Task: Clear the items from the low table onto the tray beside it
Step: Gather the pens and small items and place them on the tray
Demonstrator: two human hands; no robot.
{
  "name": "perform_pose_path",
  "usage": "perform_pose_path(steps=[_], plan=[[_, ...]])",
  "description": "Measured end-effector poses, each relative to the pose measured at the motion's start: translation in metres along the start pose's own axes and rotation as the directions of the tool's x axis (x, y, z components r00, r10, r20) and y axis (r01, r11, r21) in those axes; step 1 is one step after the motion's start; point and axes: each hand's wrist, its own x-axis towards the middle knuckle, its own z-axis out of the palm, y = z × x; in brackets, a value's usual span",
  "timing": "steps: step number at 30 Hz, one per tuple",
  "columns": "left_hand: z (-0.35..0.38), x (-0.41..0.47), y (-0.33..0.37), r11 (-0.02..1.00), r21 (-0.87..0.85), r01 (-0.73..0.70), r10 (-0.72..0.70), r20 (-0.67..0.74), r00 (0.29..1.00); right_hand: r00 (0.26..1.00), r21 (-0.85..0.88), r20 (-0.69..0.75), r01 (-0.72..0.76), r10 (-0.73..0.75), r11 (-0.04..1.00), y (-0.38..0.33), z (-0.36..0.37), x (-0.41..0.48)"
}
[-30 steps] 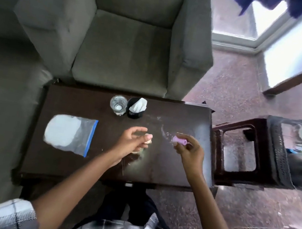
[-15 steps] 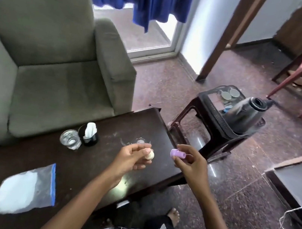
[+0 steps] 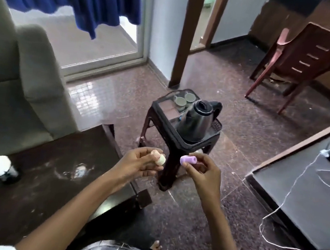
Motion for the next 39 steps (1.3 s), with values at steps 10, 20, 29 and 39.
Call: perform_pose_path(steps=[10, 20, 29, 39], plan=[[0.069, 0.091, 0.023, 0.999, 0.024, -0.032, 0.033, -0.045, 0.998, 0.990, 0.113, 0.016, -0.142, 0.141, 0.983, 0.022, -0.072, 0.092], [0.097, 0.217, 0.072, 0.997, -0.032, -0.076, 0.073, -0.095, 0.993, 0.981, 0.027, 0.068, -0.185, 0.183, 0.982, 0.025, -0.109, 0.237], [0.098, 0.306, 0.107, 0.998, 0.010, -0.056, 0.057, -0.265, 0.963, 0.959, -0.040, 0.157, -0.232, 0.235, 0.972, 0.037, -0.097, 0.378], [0.103, 0.369, 0.107, 0.992, -0.118, 0.045, -0.100, -0.522, 0.847, 0.866, -0.637, 0.347, -0.063, 0.359, 0.768, 0.130, -0.046, 0.530]])
